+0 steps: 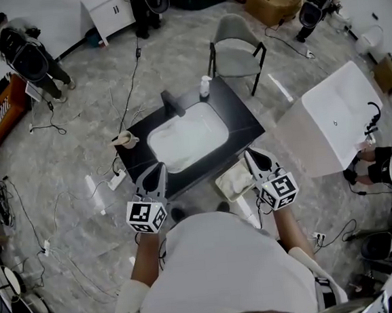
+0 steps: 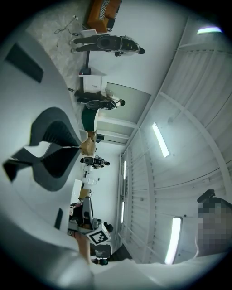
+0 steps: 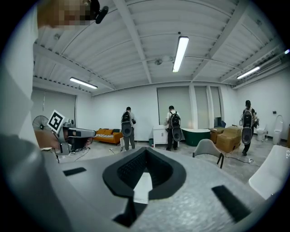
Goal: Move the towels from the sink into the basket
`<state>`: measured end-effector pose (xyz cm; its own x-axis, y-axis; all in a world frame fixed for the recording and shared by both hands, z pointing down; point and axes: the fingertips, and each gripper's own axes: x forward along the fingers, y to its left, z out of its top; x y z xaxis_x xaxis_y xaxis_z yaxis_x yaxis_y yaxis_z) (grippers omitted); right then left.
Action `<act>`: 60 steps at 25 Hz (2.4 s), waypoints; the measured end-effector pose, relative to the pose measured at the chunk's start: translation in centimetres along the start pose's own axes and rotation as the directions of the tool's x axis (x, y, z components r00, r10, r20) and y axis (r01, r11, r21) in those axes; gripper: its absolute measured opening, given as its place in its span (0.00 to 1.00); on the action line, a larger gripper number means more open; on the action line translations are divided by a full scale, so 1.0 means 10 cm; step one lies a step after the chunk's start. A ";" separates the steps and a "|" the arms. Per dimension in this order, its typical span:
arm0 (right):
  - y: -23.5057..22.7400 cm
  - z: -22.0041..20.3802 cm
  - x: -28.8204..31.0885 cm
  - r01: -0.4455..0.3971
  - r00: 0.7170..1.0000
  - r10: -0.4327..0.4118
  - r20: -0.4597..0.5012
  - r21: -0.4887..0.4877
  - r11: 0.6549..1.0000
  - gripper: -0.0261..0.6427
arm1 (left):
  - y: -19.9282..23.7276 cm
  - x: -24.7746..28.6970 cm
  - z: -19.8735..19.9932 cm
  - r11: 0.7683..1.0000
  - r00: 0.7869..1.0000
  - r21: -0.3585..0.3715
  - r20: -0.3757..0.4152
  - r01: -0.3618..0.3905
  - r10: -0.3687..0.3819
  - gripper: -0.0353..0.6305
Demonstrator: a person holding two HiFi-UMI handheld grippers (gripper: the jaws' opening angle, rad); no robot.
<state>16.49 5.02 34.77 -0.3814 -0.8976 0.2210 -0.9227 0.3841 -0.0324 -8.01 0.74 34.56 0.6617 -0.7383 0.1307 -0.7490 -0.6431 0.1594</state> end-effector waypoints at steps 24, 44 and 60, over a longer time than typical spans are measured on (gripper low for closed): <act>0.58 -0.56 1.34 -0.256 0.949 0.231 -0.217 -0.098 0.962 0.04 | 0.50 -0.02 -0.53 0.997 0.995 -0.039 -0.084 -0.063 0.060 0.07; 1.22 -3.71 3.72 -0.403 0.609 0.324 -0.724 0.070 0.913 0.60 | 1.43 -0.06 -1.99 0.990 0.976 -0.123 -0.213 -0.073 0.045 0.07; 1.14 -4.67 4.07 -0.391 0.449 0.184 -0.875 -0.007 0.920 0.49 | 1.95 -0.23 -2.50 0.981 0.955 -0.154 -0.289 -0.120 0.071 0.07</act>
<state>-6.98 -17.03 88.96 -0.2917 -0.1429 0.9458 -0.6995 0.7063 -0.1091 -23.30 -4.97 61.78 0.5881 -0.6920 0.4187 -0.8087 -0.5108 0.2916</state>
